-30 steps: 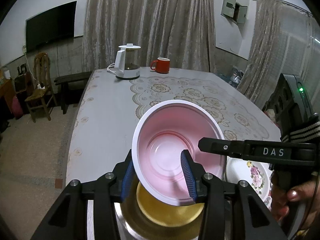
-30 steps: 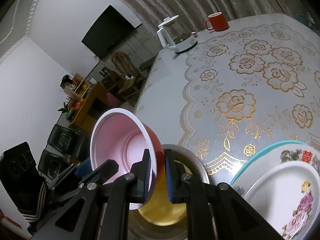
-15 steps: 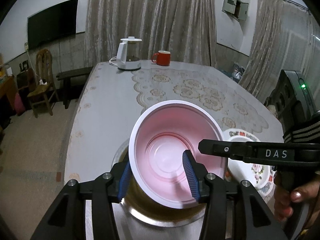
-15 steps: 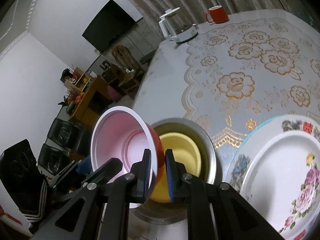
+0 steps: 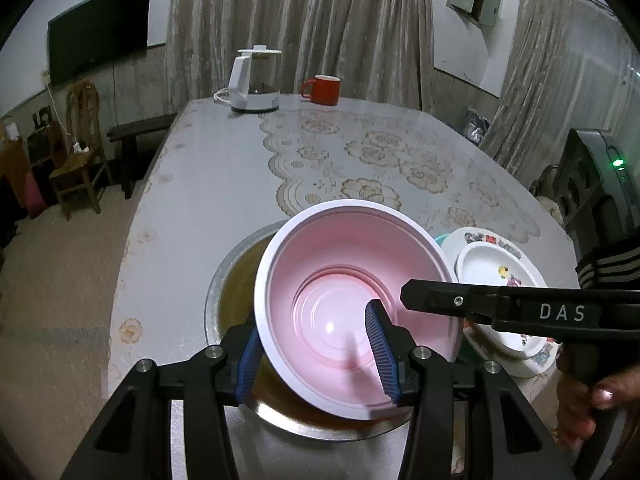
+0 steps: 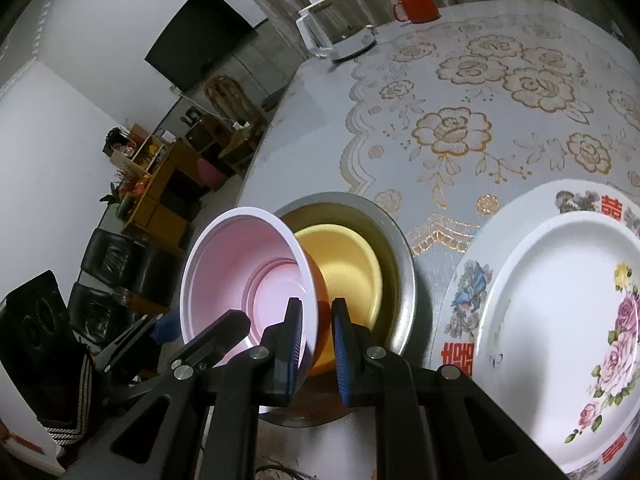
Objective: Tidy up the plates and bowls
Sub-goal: 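Lift the pink-and-red bowl with both grippers and carry it over the yellow bowl, then lower the pink-and-red bowl into the yellow bowl and open both grippers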
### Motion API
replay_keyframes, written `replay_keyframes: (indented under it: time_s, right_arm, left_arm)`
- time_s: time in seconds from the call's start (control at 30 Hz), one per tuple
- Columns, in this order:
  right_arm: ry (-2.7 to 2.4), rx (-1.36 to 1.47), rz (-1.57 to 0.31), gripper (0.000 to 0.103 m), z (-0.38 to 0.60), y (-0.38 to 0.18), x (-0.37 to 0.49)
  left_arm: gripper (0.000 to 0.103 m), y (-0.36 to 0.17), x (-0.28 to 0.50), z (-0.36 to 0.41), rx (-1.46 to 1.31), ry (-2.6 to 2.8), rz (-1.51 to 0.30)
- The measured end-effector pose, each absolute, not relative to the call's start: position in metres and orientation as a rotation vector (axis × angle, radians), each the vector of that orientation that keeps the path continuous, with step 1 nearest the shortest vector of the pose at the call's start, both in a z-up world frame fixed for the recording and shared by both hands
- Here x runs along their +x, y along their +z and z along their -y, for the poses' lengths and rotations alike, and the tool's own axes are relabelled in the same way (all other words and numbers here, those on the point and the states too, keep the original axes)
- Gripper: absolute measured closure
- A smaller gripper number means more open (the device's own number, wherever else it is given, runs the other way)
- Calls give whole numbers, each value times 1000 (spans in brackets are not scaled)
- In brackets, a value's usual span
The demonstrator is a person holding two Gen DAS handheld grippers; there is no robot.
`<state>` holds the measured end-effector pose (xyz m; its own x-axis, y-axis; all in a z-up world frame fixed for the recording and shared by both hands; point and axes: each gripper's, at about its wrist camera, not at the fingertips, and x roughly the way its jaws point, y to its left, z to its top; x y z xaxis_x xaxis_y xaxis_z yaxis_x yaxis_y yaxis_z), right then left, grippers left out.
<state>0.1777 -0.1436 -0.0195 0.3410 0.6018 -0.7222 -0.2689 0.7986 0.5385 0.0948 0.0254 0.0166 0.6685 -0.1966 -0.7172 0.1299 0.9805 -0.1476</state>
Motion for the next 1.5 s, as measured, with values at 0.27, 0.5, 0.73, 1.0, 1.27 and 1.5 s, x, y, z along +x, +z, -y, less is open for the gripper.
replay_keyframes:
  time_s: [0.27, 0.5, 0.73, 1.0, 1.27, 1.5]
  right_arm:
    - [549, 320, -1116, 83, 139, -25, 179]
    - [524, 301, -1119, 80, 142, -27, 185]
    - [536, 247, -1127, 76, 136, -28, 187]
    - [522, 206, -1112, 74, 137, -20, 191]
    - [564, 186, -1110, 73, 127, -28, 190]
    - [576, 206, -1081, 73, 133, -19, 187]
  left_arm:
    - [54, 5, 103, -22, -68, -194, -850]
    - [54, 5, 104, -28, -83, -203, -843]
    - [55, 5, 106, -37, -80, -175, -849]
    - [55, 4, 106, -40, -81, -164, -852]
    - [55, 3, 106, -40, -78, -147, -861]
    - [32, 17, 94, -55, -144, -136, -813]
